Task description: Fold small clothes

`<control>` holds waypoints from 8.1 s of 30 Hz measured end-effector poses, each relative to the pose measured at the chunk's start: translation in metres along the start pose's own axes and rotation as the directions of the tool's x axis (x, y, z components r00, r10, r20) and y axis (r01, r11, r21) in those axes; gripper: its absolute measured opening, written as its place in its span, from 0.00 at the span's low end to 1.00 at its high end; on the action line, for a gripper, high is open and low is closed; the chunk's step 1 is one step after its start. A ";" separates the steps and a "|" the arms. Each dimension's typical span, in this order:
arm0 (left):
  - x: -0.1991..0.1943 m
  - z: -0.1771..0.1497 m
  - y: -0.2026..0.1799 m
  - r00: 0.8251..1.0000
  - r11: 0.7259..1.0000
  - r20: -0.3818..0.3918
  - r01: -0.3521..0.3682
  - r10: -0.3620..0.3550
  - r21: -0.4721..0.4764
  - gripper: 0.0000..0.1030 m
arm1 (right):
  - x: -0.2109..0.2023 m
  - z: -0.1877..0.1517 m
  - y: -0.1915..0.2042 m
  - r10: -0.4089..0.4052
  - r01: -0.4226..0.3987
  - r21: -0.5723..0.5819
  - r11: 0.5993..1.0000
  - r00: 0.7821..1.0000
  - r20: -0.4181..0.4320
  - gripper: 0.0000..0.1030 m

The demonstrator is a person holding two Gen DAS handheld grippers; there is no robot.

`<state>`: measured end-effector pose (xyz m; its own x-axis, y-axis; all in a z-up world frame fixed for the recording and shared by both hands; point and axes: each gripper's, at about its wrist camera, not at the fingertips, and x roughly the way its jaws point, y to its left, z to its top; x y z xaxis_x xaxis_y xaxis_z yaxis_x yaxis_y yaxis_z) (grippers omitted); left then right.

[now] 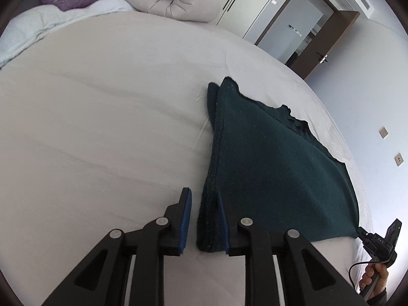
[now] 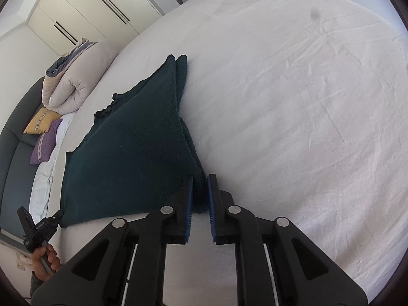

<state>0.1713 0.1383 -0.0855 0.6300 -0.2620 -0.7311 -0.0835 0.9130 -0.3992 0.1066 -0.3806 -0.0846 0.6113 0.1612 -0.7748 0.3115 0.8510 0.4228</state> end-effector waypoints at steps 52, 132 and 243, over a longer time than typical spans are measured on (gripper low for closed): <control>-0.026 0.017 -0.030 0.978 0.984 0.142 -0.165 0.155 0.060 0.51 | 0.033 0.012 0.107 0.147 -0.155 -0.153 0.976 0.987 -0.067 0.17; 0.049 0.032 0.004 0.991 0.992 -0.090 0.089 -0.097 -0.088 0.81 | -0.013 -0.012 0.138 0.363 -0.361 -0.060 0.931 0.932 0.020 0.60; 0.044 0.001 -0.215 0.881 0.876 -0.246 0.450 -0.404 0.173 0.69 | 0.088 0.135 0.037 0.342 -0.341 0.063 0.938 0.883 -0.321 0.49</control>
<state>0.2176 -0.0689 -0.0317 0.3993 -0.6764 -0.6189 0.3434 0.7363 -0.5831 0.2704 -0.4029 -0.0737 0.4129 0.5938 -0.6905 0.1297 0.7121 0.6900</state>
